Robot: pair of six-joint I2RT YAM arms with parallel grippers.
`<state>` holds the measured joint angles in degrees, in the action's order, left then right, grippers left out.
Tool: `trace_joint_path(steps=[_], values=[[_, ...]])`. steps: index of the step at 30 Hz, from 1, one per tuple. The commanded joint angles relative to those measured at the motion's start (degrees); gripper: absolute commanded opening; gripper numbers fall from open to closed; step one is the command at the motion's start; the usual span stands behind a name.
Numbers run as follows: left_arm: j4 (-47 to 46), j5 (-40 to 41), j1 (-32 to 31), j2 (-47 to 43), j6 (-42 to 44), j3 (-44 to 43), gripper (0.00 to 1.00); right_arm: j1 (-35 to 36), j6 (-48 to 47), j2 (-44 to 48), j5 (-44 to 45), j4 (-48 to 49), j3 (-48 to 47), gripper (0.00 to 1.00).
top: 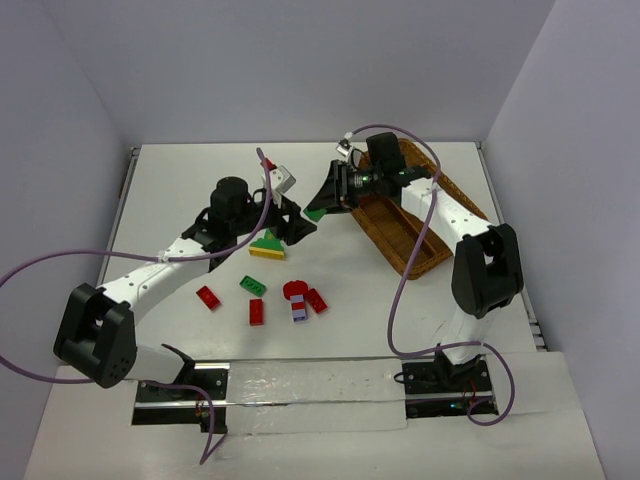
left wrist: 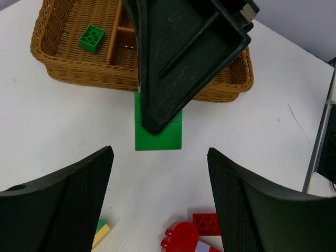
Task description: Sort the legos into containers by color
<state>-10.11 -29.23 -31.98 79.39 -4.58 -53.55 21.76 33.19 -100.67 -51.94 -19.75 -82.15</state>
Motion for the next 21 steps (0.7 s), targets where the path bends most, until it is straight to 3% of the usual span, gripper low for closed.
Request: trace_joint_path(steps=[1, 10, 17, 21], values=[[-3.4, -1.6, -1.1, 0.6, -0.8, -2.6, 0.78, 0.9, -0.3, -0.4, -2.0, 0.9, -2.5, 0.0], [-4.7, -0.2, -1.6, 0.5, -1.8, -1.8, 0.69, 1.5, 0.1, -1.0, -2.5, 1.5, -3.0, 0.0], [-4.4, 0.2, -1.6, 0.7, -2.2, -2.1, 0.49, 1.6, 0.0, -0.8, -2.6, 1.8, -2.7, 0.0], [-3.6, 0.5, -1.6, 0.7, -1.8, -2.3, 0.24, 1.7, 0.6, -0.1, -2.8, 2.7, -2.3, 0.0]])
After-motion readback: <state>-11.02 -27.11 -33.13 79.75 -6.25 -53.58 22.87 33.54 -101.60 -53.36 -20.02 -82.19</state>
